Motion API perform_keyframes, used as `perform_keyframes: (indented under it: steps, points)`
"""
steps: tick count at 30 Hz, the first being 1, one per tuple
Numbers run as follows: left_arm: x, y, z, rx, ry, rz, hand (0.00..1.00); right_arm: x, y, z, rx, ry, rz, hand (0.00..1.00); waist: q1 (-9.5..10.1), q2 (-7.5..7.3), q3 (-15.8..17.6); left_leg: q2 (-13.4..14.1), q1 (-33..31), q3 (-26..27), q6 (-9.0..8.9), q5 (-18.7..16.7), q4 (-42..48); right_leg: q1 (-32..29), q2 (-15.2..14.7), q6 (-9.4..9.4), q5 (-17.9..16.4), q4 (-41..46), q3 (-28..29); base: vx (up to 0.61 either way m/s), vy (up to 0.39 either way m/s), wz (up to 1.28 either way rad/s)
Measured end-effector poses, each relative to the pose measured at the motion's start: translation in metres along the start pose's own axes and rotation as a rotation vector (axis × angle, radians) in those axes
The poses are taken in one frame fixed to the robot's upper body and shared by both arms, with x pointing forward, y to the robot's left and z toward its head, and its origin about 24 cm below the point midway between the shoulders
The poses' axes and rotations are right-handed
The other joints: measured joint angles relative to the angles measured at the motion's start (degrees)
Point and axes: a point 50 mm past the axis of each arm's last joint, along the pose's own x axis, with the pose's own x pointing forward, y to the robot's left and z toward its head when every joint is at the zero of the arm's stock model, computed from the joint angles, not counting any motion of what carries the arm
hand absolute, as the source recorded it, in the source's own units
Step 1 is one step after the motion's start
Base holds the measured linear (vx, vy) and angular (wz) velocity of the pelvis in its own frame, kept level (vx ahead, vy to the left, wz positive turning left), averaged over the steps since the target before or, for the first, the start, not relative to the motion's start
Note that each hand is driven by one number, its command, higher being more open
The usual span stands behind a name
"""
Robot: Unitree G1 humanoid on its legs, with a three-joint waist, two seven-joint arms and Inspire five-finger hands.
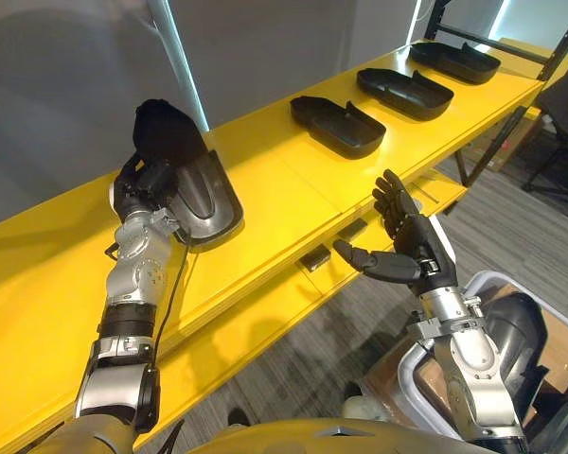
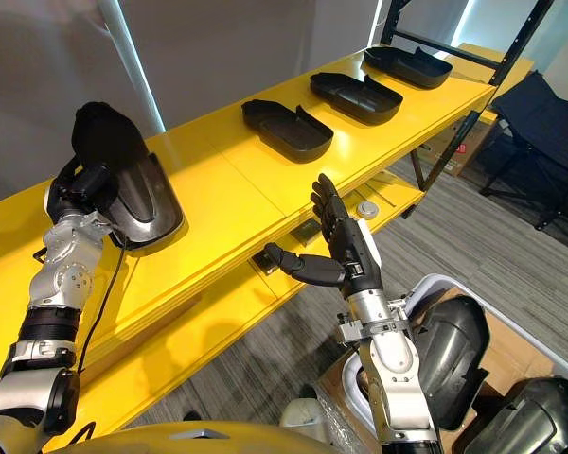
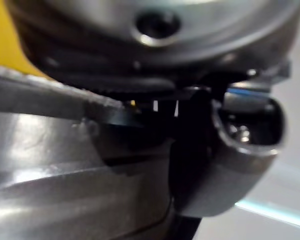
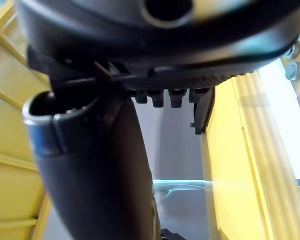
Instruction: Walk over and take three plastic housings, then place them on the shelf
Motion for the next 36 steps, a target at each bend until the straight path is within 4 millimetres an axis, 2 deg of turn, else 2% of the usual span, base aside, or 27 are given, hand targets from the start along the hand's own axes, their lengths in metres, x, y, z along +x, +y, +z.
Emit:
perform_keyframes:
  steps: [4,7,8,17,21,26,29,36]
  points:
    - [0.001,0.006,-0.023,-0.022,0.144,0.029,0.0,0.0,0.001,-0.003,0.008,0.025,-0.007,1.0,-0.3,0.09,0.11,0.03,-0.04,0.54,0.0,-0.01,0.01,-0.45,0.07,0.05,0.1,-0.03,0.51,-0.02,0.004,-0.07]
    - [0.0,0.003,-0.025,-0.03,0.152,0.027,0.0,0.0,0.001,-0.004,0.01,0.038,-0.013,1.0,-0.2,0.14,0.18,0.03,-0.13,0.87,0.01,-0.01,0.01,-0.72,0.09,0.06,0.3,-0.04,0.87,-0.02,0.006,-0.07]
    - [0.001,0.001,-0.024,-0.031,0.153,0.027,1.0,0.0,0.001,-0.004,0.011,0.038,-0.016,1.0,-0.16,0.23,0.34,0.02,-0.05,0.99,0.02,0.0,0.01,-0.72,0.09,0.04,0.38,-0.04,1.02,-0.01,0.006,-0.03]
    - [0.006,-0.015,-0.019,-0.024,0.153,0.031,1.0,0.002,0.005,-0.003,0.03,0.03,-0.019,1.0,-0.18,0.68,2.26,0.01,0.01,1.33,0.21,0.25,0.01,-0.48,0.12,0.18,1.1,-0.9,1.26,-0.01,0.001,-0.01]
    - [0.01,-0.017,-0.01,0.022,0.106,0.115,1.0,0.003,0.011,-0.002,0.039,0.024,0.001,1.0,-0.46,0.64,3.15,0.07,-0.05,1.56,0.15,0.37,0.01,-0.67,0.18,0.06,1.19,-1.02,1.41,0.0,-0.001,-0.02]
    - [0.018,-0.01,0.005,0.168,0.039,0.202,1.0,0.004,0.016,0.003,0.047,0.003,0.02,1.0,-1.17,0.55,3.55,0.46,-0.03,1.91,0.07,0.32,0.02,-0.8,0.61,0.12,1.47,-1.04,1.57,0.01,-0.003,-0.03]
    - [0.021,-0.003,0.017,0.158,0.009,0.232,1.0,0.005,0.02,0.007,0.053,-0.014,0.037,1.0,-1.45,0.47,4.37,0.91,-0.02,1.95,-0.08,0.37,0.03,-0.81,1.07,-0.02,1.56,-1.04,1.57,0.0,0.0,0.0]
    - [0.024,-0.011,0.048,0.145,-0.125,0.205,1.0,0.003,0.03,0.003,0.077,0.003,0.072,1.0,-1.43,0.72,4.51,0.94,0.28,1.86,-0.11,0.39,0.02,-0.36,1.07,-0.1,1.5,-1.04,1.41,0.0,0.0,0.0]
